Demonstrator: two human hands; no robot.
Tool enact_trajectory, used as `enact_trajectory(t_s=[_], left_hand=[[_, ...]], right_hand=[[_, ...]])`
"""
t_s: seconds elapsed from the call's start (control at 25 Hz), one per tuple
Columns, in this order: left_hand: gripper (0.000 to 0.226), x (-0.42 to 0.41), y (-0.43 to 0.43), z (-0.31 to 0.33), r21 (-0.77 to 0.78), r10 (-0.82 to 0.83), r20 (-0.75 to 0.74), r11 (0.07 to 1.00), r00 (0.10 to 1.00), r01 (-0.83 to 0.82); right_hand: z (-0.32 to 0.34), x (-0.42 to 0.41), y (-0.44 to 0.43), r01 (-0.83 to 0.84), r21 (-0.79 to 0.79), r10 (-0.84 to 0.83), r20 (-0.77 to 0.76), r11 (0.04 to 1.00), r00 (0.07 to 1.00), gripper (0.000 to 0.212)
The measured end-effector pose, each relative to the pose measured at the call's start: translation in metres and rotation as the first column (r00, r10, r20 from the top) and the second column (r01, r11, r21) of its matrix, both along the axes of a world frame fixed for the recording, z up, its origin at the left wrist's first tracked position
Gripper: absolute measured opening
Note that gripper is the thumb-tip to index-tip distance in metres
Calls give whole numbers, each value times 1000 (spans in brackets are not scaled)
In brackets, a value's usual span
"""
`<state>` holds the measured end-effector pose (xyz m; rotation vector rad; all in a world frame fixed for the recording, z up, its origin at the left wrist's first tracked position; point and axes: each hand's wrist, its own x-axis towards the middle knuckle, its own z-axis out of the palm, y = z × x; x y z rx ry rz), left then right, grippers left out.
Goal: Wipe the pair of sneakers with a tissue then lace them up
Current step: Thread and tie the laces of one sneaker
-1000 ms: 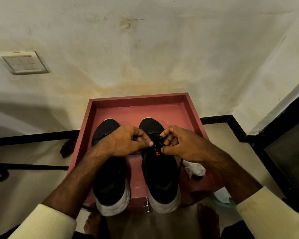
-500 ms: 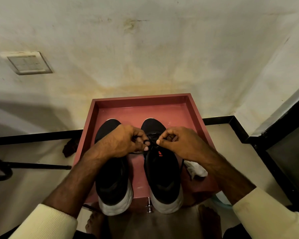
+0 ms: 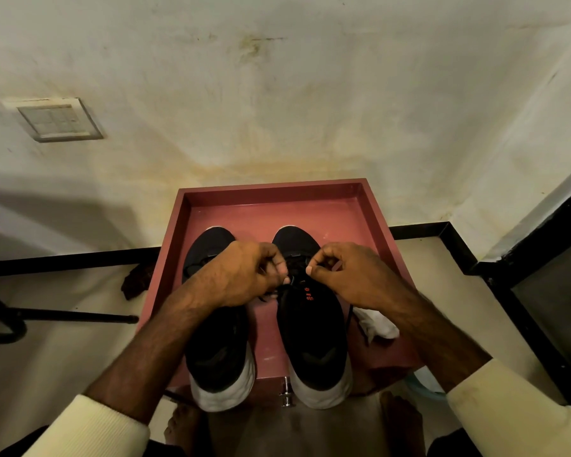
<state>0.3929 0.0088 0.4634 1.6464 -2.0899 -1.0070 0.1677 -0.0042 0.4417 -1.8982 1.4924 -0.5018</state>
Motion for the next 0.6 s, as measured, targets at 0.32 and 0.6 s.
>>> enact_trajectory(t_s=[0.32, 0.6], left_hand=[[10, 8, 3, 2, 8, -82, -27, 997, 996, 82], [8, 6, 3, 4, 13, -72, 70, 997, 995, 71]], right_hand=[[8, -1, 3, -30, 73, 30, 4, 997, 1000, 23], [15, -10, 6, -197, 293, 211, -16, 936, 977, 82]])
